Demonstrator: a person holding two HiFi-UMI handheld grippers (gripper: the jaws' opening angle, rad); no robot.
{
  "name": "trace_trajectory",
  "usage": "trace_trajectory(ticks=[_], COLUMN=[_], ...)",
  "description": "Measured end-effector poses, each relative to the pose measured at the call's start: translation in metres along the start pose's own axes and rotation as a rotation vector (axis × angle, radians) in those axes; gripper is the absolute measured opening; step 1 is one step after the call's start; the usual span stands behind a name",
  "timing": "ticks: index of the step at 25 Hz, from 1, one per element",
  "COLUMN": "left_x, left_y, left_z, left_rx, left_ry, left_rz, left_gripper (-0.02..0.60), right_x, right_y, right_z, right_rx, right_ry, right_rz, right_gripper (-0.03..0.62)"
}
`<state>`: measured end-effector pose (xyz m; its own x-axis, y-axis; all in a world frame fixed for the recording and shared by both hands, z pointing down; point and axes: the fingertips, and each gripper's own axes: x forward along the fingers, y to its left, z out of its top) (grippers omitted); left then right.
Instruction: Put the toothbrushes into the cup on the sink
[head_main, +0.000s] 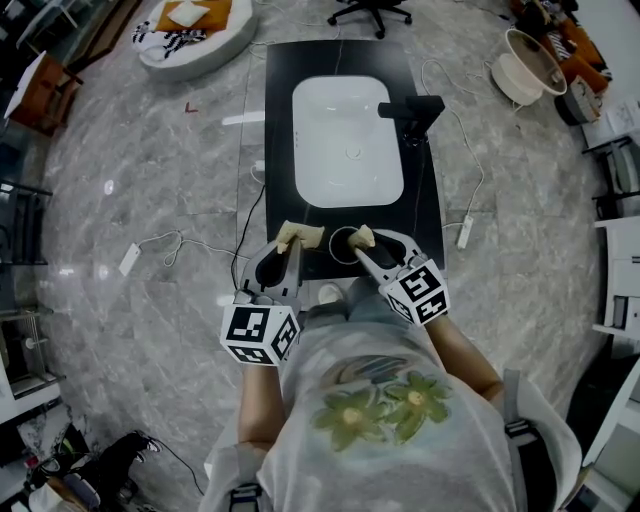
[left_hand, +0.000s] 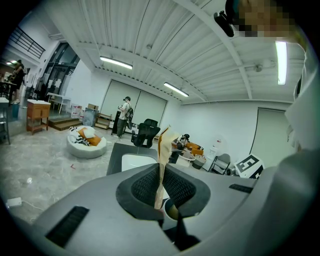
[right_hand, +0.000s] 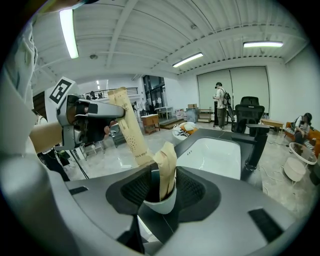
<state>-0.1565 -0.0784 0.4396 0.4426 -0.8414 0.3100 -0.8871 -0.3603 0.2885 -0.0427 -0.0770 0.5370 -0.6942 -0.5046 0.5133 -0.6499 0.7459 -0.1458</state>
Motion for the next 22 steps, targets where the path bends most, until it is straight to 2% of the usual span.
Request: trace_trajectory(ticks=[7, 18, 20, 22], left_x=[-0.002, 0.001, -0.001, -0.004], left_y=[-0.004, -0.022, -0.025, -0.027], left_z=[0.005, 0.019, 0.024, 0.027], left_rx=[0.002, -0.003, -0.009, -0.025], left_ry=[-0.009, -0.023, -0.032, -0.045], left_rz=[0.002, 0.043, 0.054, 0.064], left_gripper=[0.034, 0.034, 0.034, 0.034], right_x=[-0.012, -0.051, -0.059, -0.065], right_y=[-0.003, -0.017, -0.017, -0.016], right_z=[0.021, 0.077, 0.088, 0.097], right_rx=[-0.018, -0.038, -0.041, -0.05], right_ry=[-0.048, -0.2, -0.237, -0.267], right_rz=[-0.008, -0.006, 0.013, 0.037], right_gripper=[0.149, 0.144, 0.087, 0.06])
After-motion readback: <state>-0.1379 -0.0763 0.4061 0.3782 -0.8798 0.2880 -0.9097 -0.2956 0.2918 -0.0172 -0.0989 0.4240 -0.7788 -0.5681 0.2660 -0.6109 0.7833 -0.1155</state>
